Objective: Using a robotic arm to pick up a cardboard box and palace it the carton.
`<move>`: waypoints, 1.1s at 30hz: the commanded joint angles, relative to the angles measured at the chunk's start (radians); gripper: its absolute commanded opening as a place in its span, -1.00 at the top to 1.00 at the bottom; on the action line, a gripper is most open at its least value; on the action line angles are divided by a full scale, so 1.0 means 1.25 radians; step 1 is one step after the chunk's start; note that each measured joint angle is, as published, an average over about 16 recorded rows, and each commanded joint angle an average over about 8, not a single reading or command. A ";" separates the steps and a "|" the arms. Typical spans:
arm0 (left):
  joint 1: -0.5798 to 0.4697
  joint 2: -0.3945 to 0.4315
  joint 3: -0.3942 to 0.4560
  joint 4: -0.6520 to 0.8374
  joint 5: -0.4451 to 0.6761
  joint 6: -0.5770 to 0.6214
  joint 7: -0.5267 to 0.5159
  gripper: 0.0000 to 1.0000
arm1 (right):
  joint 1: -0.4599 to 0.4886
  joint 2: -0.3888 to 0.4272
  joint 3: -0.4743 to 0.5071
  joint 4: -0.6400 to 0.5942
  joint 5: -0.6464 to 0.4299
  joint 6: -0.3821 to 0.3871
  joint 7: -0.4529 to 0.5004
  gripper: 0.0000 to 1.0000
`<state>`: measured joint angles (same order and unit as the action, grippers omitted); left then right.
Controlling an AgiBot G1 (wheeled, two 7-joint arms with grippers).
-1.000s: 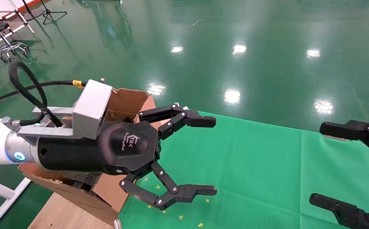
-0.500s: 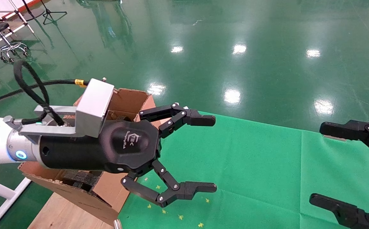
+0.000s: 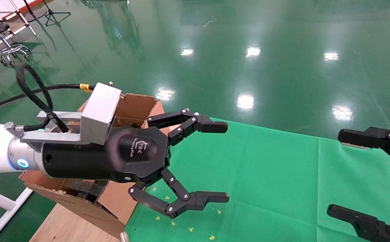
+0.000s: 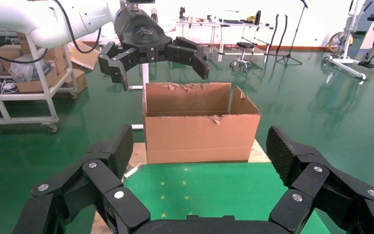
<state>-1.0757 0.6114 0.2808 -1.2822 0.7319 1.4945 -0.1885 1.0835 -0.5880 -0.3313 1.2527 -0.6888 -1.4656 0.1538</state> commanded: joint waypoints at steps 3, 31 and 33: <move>0.000 0.000 0.000 0.000 0.000 0.000 0.000 -1.00 | 0.000 0.000 0.000 0.000 0.000 0.000 0.000 -1.00; -0.001 0.000 0.001 0.001 0.001 -0.001 0.000 -1.00 | 0.000 0.000 0.000 0.000 0.000 0.000 0.000 -1.00; -0.001 0.000 0.001 0.001 0.001 -0.001 0.000 -1.00 | 0.000 0.000 0.000 0.000 0.000 0.000 0.000 -1.00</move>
<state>-1.0769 0.6115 0.2818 -1.2810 0.7333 1.4938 -0.1887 1.0835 -0.5880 -0.3313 1.2527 -0.6890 -1.4656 0.1538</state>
